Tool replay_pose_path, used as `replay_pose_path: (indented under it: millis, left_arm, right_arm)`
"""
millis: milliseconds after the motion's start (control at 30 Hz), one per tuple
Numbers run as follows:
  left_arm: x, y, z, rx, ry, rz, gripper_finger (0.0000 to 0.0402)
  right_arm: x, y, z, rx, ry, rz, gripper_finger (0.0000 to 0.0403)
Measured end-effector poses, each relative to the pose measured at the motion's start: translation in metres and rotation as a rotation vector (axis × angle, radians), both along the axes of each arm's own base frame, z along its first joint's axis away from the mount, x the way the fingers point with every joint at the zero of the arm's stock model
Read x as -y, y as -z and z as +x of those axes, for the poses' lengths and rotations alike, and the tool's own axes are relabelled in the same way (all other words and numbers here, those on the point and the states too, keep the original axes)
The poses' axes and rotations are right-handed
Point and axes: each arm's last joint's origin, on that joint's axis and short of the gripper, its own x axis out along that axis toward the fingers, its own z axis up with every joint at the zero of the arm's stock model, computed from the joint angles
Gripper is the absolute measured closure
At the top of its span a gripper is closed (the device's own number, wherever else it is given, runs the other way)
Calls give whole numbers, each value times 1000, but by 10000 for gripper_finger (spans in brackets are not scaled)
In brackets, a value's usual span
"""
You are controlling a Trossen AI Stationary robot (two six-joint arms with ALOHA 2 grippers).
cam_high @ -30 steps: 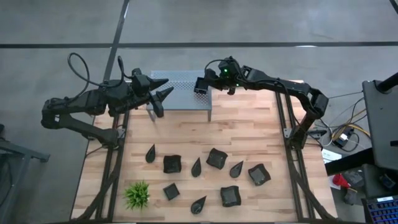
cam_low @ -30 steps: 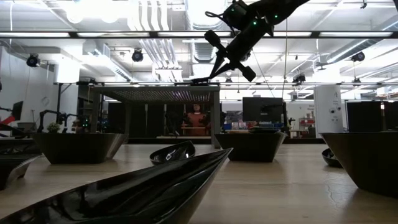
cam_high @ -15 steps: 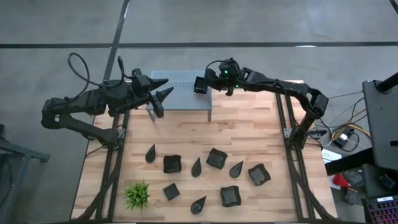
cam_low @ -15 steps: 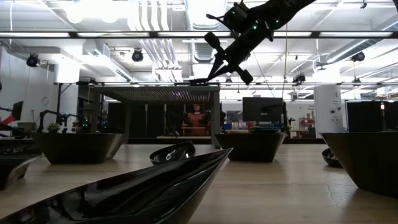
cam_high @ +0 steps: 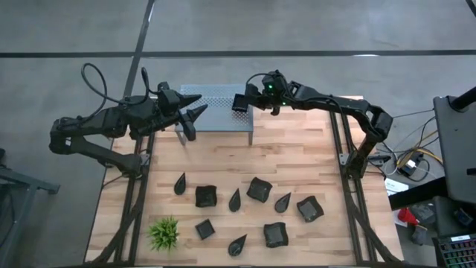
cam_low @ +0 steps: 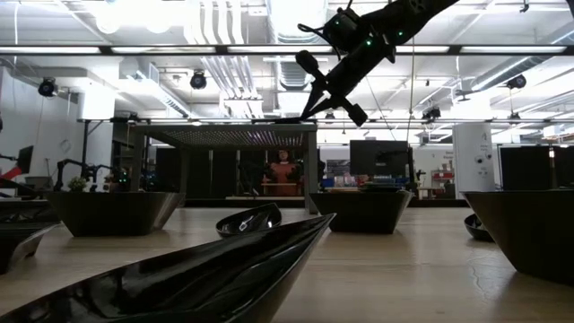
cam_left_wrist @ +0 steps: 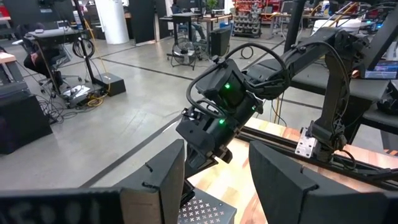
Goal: Pick & Place Mini shaped plates
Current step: Stack the square plate on top of the other square plates on the shelf, then put the right drop-shaped plate on the middle shelf
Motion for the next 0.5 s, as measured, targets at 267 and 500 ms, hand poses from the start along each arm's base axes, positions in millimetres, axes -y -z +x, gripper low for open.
replay_pose_path:
  millis: [267,500]
  left_arm:
    - [0,0,0,-3,0,0,227]
    - [0,0,0,-2,0,0,227]
  right_arm:
    - [1,-2,1,11,-11,-24,364]
    - [1,-4,0,15,-18,-37,302]
